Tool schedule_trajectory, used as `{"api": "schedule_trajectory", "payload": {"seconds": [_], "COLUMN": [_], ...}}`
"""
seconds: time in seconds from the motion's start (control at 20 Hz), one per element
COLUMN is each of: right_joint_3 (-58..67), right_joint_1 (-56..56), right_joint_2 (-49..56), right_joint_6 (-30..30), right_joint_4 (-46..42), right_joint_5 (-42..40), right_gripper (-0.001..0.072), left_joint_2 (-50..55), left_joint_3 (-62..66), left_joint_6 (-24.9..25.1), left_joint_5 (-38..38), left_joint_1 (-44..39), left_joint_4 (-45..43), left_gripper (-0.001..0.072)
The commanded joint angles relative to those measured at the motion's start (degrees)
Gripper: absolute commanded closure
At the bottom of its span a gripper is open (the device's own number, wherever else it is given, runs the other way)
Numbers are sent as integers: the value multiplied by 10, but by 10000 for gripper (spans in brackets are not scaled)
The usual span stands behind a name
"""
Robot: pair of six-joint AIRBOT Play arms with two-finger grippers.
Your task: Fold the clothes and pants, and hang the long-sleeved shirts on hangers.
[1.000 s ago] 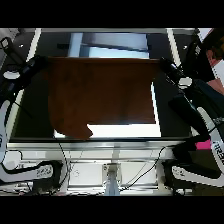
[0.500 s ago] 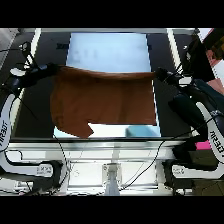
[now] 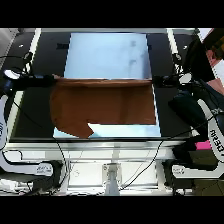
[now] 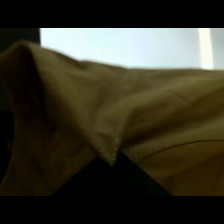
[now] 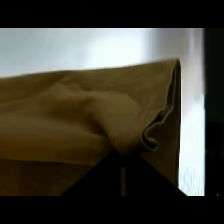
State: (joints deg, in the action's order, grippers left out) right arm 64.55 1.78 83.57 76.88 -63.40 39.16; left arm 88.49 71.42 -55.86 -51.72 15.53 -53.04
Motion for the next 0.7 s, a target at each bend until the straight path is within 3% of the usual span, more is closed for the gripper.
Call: {"api": "schedule_trajectory", "payload": {"seconds": [0.0, 0.25, 0.3, 0.35, 0.4, 0.65], "right_joint_3": [2, 1, 2, 2, 2, 16], "right_joint_1": [0, 0, 0, 0, 0, 0], "right_joint_2": [0, 5, 5, 5, 5, -7], "right_joint_6": [0, 3, 2, 3, 2, 2], "right_joint_4": [-12, -12, -12, -12, -12, -39], "right_joint_5": [64, 108, 111, 113, 113, 164], "right_gripper": [698, 692, 596, 385, 258, 249], "left_joint_2": [2, 10, 10, 10, 10, -2], "left_joint_3": [0, 0, 0, 0, 0, 1], "left_joint_6": [-29, -29, -29, -29, -30, -34], "left_joint_5": [-47, -57, -64, -65, -65, -102], "left_joint_1": [4, 2, 2, 2, 2, 11], "left_joint_4": [-65, -66, -66, -66, -66, -113], "left_gripper": [693, 685, 569, 301, -2, -6]}}
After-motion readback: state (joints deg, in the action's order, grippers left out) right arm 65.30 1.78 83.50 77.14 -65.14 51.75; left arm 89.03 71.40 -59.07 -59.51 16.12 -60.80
